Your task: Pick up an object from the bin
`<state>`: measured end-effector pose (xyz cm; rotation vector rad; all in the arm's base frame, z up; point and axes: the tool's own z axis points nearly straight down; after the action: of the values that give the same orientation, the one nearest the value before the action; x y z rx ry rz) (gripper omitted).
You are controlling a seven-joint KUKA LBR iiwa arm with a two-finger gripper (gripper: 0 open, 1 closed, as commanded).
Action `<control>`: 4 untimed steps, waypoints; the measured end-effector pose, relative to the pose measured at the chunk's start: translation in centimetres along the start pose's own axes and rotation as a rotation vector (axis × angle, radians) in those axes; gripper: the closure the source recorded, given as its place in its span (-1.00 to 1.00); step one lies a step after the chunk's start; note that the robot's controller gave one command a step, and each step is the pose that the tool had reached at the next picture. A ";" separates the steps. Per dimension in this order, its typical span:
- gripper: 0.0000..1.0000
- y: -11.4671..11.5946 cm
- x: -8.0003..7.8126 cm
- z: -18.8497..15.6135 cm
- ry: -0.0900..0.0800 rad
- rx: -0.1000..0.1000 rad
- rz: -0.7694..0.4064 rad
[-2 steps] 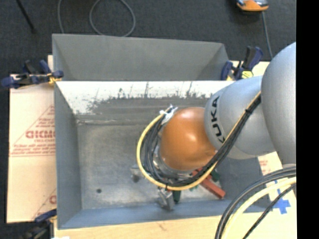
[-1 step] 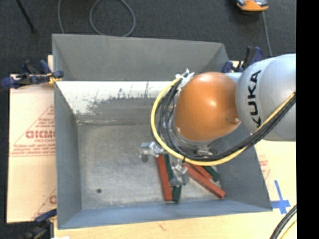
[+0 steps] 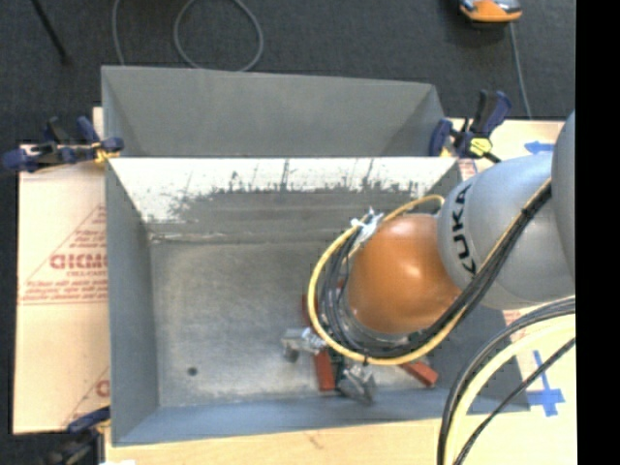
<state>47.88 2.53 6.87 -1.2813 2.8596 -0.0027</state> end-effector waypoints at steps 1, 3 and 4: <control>-1.00 2.5 -5.1 -0.2 0.005 -0.006 -0.435; 1.00 -0.7 -5.1 -14.7 -0.001 0.003 -0.338; -1.00 -0.4 -5.1 -14.3 0.003 -0.006 -0.338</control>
Offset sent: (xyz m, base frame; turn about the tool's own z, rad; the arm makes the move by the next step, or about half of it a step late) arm 0.0148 0.0548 0.0013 -0.4356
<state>51.46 5.99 21.17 -1.7469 2.6084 0.0012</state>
